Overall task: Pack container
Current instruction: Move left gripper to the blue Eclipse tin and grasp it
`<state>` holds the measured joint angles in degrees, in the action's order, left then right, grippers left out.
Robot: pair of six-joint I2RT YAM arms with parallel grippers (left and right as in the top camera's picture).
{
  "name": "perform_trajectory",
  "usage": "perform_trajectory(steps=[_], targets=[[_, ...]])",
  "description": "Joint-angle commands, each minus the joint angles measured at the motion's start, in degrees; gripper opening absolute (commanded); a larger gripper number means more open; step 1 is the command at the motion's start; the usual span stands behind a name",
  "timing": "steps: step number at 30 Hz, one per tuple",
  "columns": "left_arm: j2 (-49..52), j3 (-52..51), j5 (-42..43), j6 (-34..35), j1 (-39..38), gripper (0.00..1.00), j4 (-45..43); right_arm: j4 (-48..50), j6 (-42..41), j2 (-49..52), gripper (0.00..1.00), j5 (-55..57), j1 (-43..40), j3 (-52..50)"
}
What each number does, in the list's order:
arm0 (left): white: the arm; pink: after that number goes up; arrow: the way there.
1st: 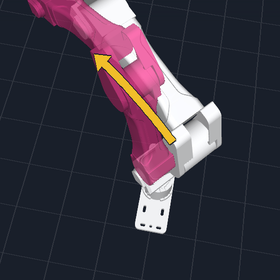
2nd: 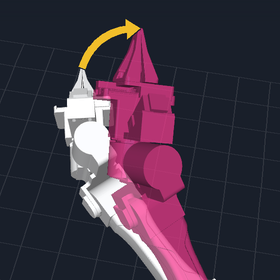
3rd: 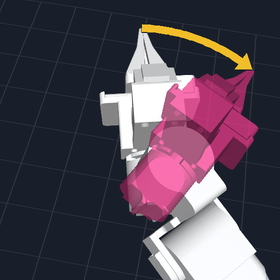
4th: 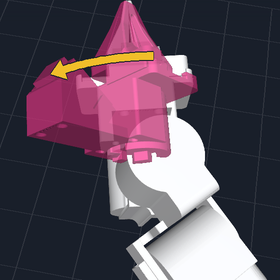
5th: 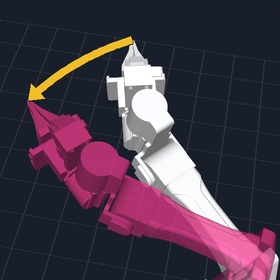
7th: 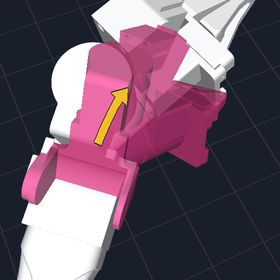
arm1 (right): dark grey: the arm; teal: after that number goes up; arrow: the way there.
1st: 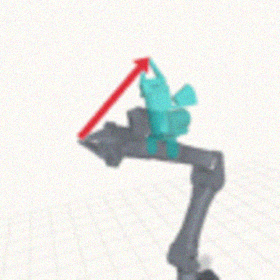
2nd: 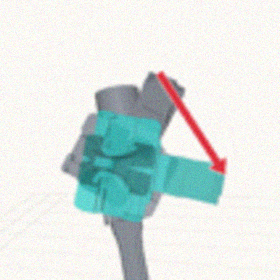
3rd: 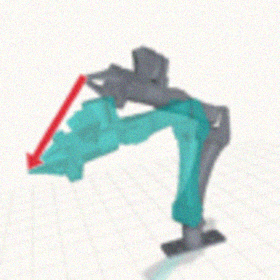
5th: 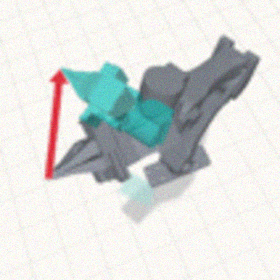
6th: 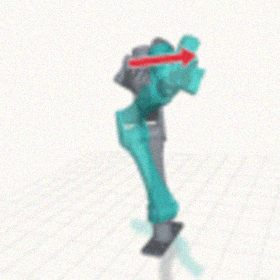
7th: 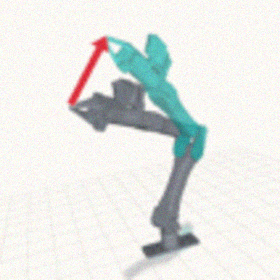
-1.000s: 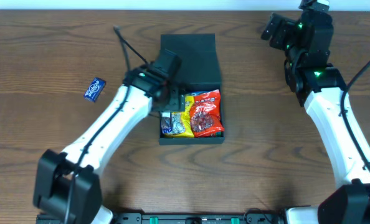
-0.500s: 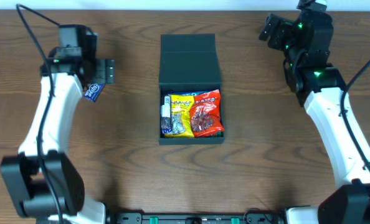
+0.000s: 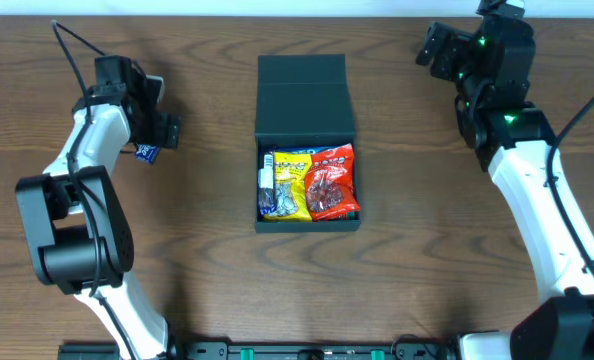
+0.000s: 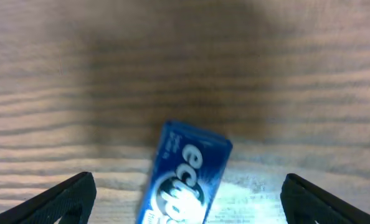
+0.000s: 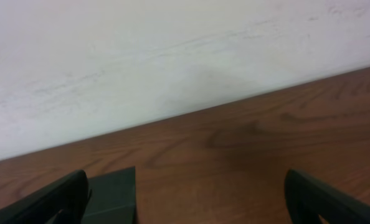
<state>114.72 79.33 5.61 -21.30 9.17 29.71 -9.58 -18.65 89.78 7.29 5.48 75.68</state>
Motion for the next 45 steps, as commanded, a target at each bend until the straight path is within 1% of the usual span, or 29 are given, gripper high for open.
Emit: perform_trajectory(steps=[1,2,5,11,13,20,21,23,26,28,35,40,43,45], targets=[[1.9,0.4,0.0,-3.0,0.5,0.97,1.2,0.0,-0.6,-0.1,0.99,0.4,-0.6,0.2],[2.1,0.4,0.0,-3.0,0.6,0.99,1.3,0.0,-0.6,-0.1,0.99,0.4,-0.6,0.2],[2.2,0.3,-0.2,-2.9,1.4,0.83,1.3,-0.1,-0.6,-0.1,0.99,0.4,-0.6,0.2],[2.2,0.2,0.7,-2.9,3.4,0.82,1.4,-0.1,-0.6,-0.1,0.99,0.4,-0.6,0.2],[2.2,0.1,2.1,-2.9,3.5,0.83,1.5,-0.1,-0.6,-0.1,0.99,0.4,-0.6,0.2],[2.2,-1.6,2.4,-3.0,3.7,0.82,0.7,-0.1,-0.6,-0.1,0.99,0.4,-0.6,0.2],[2.2,-1.6,2.4,-3.0,3.7,0.80,0.5,-0.1,-0.6,-0.1,0.99,0.4,-0.6,0.2],[2.2,-1.6,2.4,-3.0,3.7,0.74,0.1,-0.1,-0.6,-0.1,0.99,0.4,-0.6,0.2],[2.4,-1.7,2.4,-2.9,3.9,0.72,-0.5,-0.1,-0.6,-0.1,0.99,0.4,-0.6,0.2],[2.7,-1.7,3.2,-2.9,4.0,0.69,-0.5,-0.1,-0.6,-0.1,0.99,0.4,-0.6,0.2],[4.3,-1.7,5.0,-2.0,3.9,0.66,-0.4,-0.1,-0.6,-0.1,0.99,0.4,-0.6,0.2],[4.3,-1.6,5.0,1.2,3.9,0.43,-0.4,-0.1,-0.6,-0.1,0.99,0.4,-0.6,0.2],[4.3,-1.4,4.9,3.5,3.9,0.33,-0.4,0.0,-0.6,-0.1,0.99,0.5,-0.6,0.2],[4.2,-1.1,4.9,5.2,3.9,0.28,-0.3,-0.1,-0.6,-0.1,0.99,1.3,-0.6,0.2]])
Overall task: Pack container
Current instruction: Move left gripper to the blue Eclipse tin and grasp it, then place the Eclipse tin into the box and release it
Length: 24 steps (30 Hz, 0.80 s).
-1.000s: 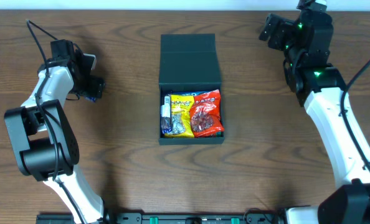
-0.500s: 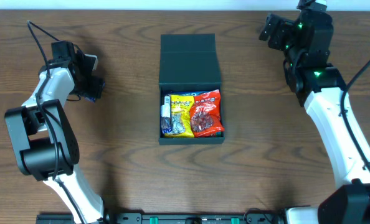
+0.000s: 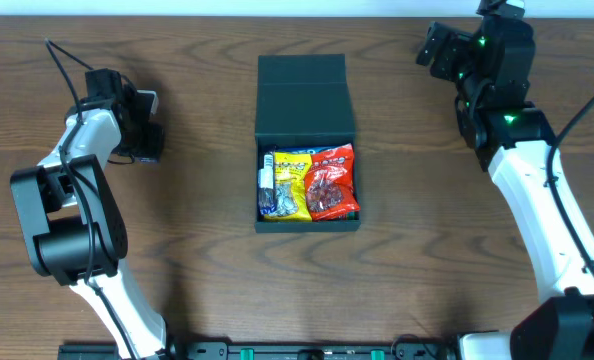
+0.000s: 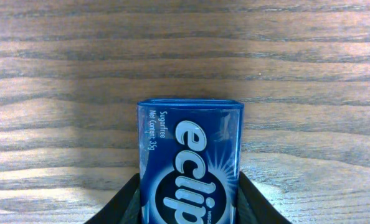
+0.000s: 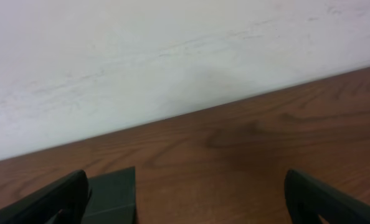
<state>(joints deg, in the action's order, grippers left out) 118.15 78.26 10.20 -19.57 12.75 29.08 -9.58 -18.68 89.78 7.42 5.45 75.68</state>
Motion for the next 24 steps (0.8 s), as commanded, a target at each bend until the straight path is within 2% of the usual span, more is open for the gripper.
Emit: perform_trajectory(steps=[1,4,13,17,24], targets=[[0.7,0.3,0.3,4.7,0.3,0.26,0.6,-0.1,-0.5,-0.1,0.99,1.9,-0.6,0.2],[-0.5,1.5,0.4,7.8,0.1,0.23,1.0,-0.1,-0.5,-0.1,0.99,3.8,-0.7,0.2],[-8.6,4.2,0.2,9.0,-5.7,0.20,2.4,-0.1,-0.5,-0.1,0.99,4.4,-2.8,0.2],[-13.7,4.2,0.2,17.3,-12.6,0.20,3.1,-0.1,-0.5,-0.1,0.99,4.4,-4.3,0.2],[-15.2,4.2,0.4,25.5,-23.3,0.19,9.7,-0.1,-0.5,-0.1,0.99,4.4,-5.4,0.2]])
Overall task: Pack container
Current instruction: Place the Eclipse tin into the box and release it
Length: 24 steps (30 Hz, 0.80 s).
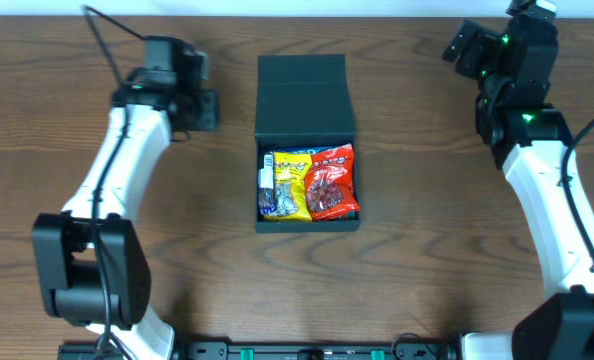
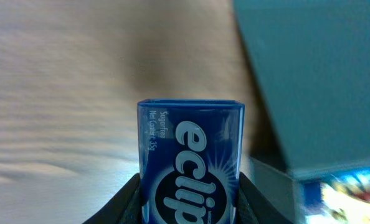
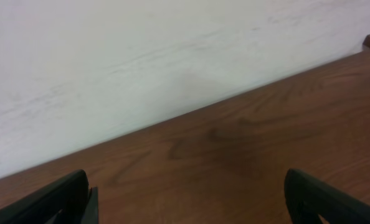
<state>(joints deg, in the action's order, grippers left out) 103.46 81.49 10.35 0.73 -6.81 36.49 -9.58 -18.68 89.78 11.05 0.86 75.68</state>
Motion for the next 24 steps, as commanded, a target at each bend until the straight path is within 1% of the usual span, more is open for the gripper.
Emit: perform_trajectory(steps=[1,3,9,11,14,17,21,22,23,24], targets=[[-0.5,1.0,0.3,5.4,-5.0,0.18,3.2,-0.1,-0.5,-0.1,0.99,0.7,-0.9,0.2],[-0.5,1.0,0.2,5.6,-8.8,0.16,5.8,-0.1,-0.5,-0.1,0.99,0.7,-1.1,0.2],[-0.5,1.0,0.3,8.3,-17.0,0.16,11.8,-0.1,-0.5,-0.1,0.99,0.7,-1.2,0.2],[-0.5,1.0,1.1,9.4,-19.3,0.16,12.4,-0.1,-0.5,-0.1,0.99,0.7,-1.2,0.2],[-0.5,1.0,4.8,10.1,-22.8,0.17,12.6,-0.2,-0.5,-0.1,0.99,0.7,-1.2,0.2],[-0.5,1.0,4.8,12.4,-25.5,0.17,13.7,-0.3,-0.5,-0.1,0.99,0.7,-1.2,0.2],[-0.5,1.0,4.7,13.3,-27.8,0.18,14.3,-0.3,-0.5,-0.1,0.99,0.7,-1.2,0.2],[-0.5,1.0,4.7,13.3,-28.3,0.27,14.3,-0.3,-0.5,-0.1,0.99,0.7,-1.2,0.2],[-0.5,1.0,4.7,13.3,-28.8,0.61,14.2,-0.3,-0.5,-0.1,0.99,0.6,-1.2,0.2],[-0.5,1.0,4.5,13.3,-28.9,0.70,14.1,-0.3,-0.5,-0.1,0.99,0.3,-1.2,0.2]])
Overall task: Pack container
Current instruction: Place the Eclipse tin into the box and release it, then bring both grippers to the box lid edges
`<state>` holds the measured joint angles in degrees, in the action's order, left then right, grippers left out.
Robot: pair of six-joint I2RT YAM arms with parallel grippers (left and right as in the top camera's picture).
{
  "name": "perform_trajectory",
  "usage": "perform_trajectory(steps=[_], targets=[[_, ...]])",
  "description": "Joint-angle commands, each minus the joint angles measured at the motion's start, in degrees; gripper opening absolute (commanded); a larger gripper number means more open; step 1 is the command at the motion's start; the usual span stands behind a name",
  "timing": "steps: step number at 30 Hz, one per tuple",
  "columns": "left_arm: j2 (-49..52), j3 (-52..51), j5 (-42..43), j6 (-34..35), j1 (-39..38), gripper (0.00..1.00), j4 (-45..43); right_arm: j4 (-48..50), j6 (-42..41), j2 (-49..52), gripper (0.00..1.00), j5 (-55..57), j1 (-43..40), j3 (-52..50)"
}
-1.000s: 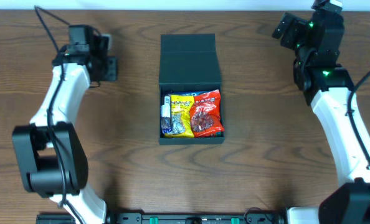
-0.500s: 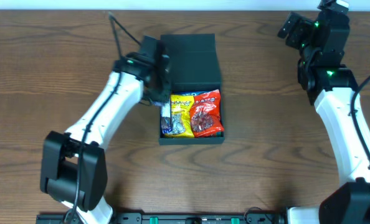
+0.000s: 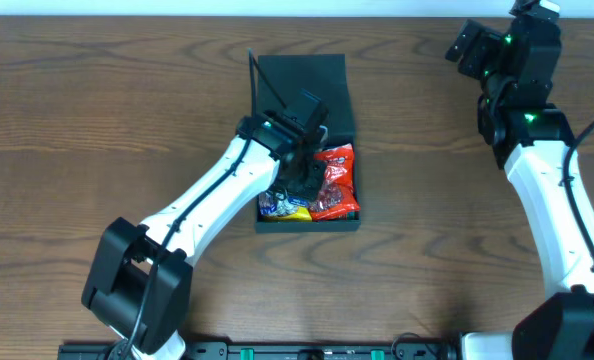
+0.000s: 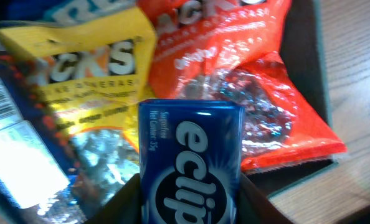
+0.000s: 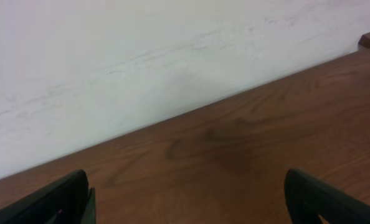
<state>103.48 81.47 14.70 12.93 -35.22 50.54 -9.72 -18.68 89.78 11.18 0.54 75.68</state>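
A dark green box (image 3: 349, 222) with its lid laid open behind lies mid-table. In it are a yellow snack bag (image 4: 91, 74), a red snack bag (image 4: 247, 81) and a blue-white packet at the left. My left gripper (image 3: 304, 178) hovers over the box, shut on a blue Eclipse gum pack (image 4: 190, 162) that points at the seam between the two bags. Far back right, my right gripper (image 5: 185, 199) stands open, holding nothing and facing the wall.
The box's open lid (image 3: 302, 95) lies flat behind it on the brown wooden table (image 3: 177, 290). A white wall (image 5: 141, 50) runs along the table's far edge.
My left gripper, still holding the gum pack, has moved from beside the lid's left edge to over the box's contents. The right arm has barely moved.
The gum pack lay on the table at the far left under my open left gripper. Then the gripper was shut on it there. Later it held the pack near the lid, and now holds it over the snack bags in the box.
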Motion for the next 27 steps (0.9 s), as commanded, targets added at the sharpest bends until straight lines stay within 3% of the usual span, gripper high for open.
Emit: perform_trajectory(steps=[1,10,17,19,21,27], targets=[[-0.5,1.0,0.2,1.1,-0.5,0.73,0.0,-0.2,-0.5,-0.1,0.99,-0.3,-0.9,0.2],[-0.5,3.8,-0.2,2.9,4.5,0.71,-4.5,-4.9,-0.5,-0.1,0.99,-2.4,-0.9,0.2],[-0.5,10.4,-0.3,-4.8,12.8,0.65,-10.8,-7.7,6.1,0.8,0.97,-18.3,-0.8,0.2],[-0.5,10.6,-0.3,-7.8,15.9,0.64,-13.3,-8.8,6.1,2.2,0.88,-23.2,-0.8,0.2],[-0.5,10.6,-0.3,-10.4,18.5,0.60,-15.3,-9.8,6.1,4.1,0.72,-26.2,-0.8,0.2],[-0.5,10.6,-1.0,-14.7,26.4,0.16,-22.8,-10.2,1.9,12.1,0.09,-32.2,0.0,0.2]])
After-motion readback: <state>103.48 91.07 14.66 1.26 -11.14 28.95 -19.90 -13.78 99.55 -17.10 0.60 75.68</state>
